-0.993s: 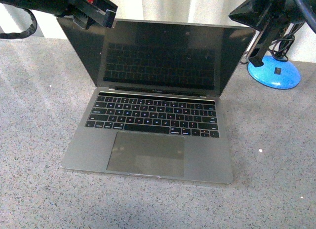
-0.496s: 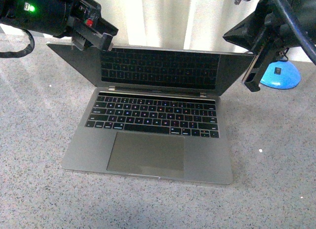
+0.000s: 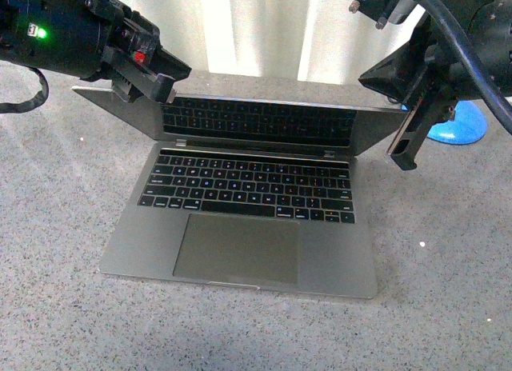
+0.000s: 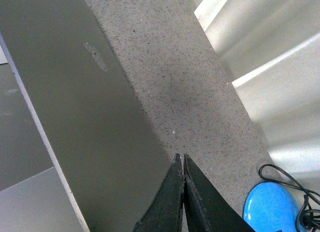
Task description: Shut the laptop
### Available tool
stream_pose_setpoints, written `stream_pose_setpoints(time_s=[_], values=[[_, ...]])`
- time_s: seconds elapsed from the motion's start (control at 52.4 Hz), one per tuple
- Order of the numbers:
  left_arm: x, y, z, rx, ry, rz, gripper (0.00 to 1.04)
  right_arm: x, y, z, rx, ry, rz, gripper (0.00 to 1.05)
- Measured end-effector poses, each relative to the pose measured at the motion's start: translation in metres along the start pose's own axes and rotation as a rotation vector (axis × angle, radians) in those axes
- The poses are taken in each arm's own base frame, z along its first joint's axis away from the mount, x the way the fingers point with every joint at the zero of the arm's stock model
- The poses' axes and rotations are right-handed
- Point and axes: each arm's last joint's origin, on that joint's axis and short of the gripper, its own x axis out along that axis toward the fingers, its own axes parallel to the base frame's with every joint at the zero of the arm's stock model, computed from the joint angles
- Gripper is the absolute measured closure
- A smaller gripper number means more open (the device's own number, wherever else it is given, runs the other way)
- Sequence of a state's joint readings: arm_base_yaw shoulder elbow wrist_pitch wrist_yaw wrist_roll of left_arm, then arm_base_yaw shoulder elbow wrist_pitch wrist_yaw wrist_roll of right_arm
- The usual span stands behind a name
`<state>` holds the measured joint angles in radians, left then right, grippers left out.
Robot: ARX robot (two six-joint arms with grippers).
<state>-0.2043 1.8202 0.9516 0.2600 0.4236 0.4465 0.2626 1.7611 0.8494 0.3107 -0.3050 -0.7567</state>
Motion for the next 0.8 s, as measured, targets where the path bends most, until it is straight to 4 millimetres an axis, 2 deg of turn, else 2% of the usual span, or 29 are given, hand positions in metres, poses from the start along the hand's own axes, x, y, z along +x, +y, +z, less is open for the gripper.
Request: stream_pose_setpoints(time_s=[0.802], values=[[-0.002, -0.023, -0.023, -0.062, 0.055, -0.097, 1.01, -0.005, 0.033, -0.022, 0.078, 0.040, 0.050, 1.04]])
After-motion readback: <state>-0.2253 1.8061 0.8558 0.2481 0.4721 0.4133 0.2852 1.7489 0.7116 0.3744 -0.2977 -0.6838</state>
